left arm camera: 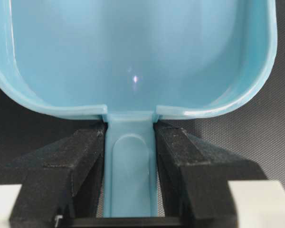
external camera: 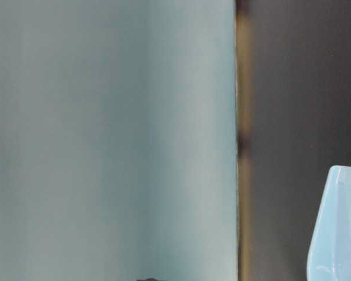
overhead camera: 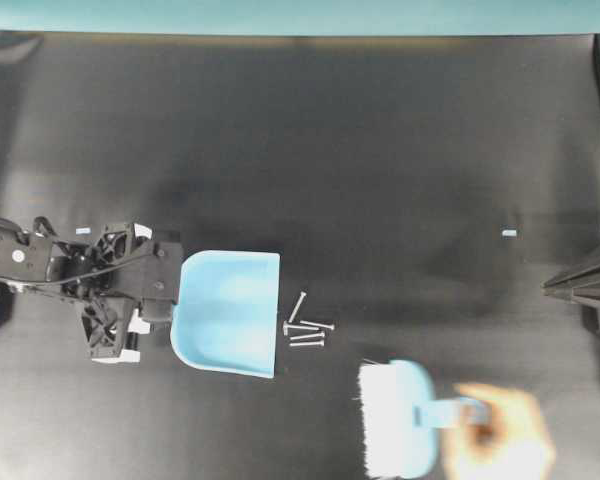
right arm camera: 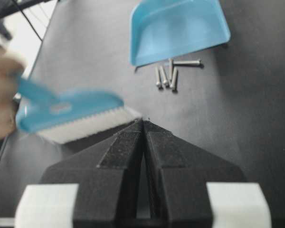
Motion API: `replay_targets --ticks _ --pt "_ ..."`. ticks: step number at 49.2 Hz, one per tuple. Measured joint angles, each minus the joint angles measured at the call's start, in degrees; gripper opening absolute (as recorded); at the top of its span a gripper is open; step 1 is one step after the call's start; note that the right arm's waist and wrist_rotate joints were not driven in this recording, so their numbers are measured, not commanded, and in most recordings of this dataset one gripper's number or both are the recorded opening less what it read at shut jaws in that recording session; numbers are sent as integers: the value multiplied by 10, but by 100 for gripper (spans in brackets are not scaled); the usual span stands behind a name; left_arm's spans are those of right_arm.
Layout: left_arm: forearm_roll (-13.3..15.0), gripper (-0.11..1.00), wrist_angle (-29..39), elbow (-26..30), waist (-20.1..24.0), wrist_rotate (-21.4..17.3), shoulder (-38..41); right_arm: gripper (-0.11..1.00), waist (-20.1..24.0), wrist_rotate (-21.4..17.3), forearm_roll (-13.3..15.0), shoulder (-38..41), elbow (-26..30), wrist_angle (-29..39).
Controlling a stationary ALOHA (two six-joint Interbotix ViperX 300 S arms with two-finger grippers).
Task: Hold the dustpan with the left arm, while a human hand uses a hand brush to gather screws into the dustpan.
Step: 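Hold the dustpan steady with the left gripper while the brush approaches, then keep holding the dustpan with the left gripper as screws are swept in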
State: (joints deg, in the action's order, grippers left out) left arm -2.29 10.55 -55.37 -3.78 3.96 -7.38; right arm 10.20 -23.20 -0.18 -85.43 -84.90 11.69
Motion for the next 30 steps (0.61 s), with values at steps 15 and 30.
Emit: replay_targets --ticks 15,30 --pt "-1 30 -8 0 4 -9 9 0 0 1 0 1 0 0" --pt "-1 30 -8 16 4 -9 22 0 0 1 0 0 0 1"
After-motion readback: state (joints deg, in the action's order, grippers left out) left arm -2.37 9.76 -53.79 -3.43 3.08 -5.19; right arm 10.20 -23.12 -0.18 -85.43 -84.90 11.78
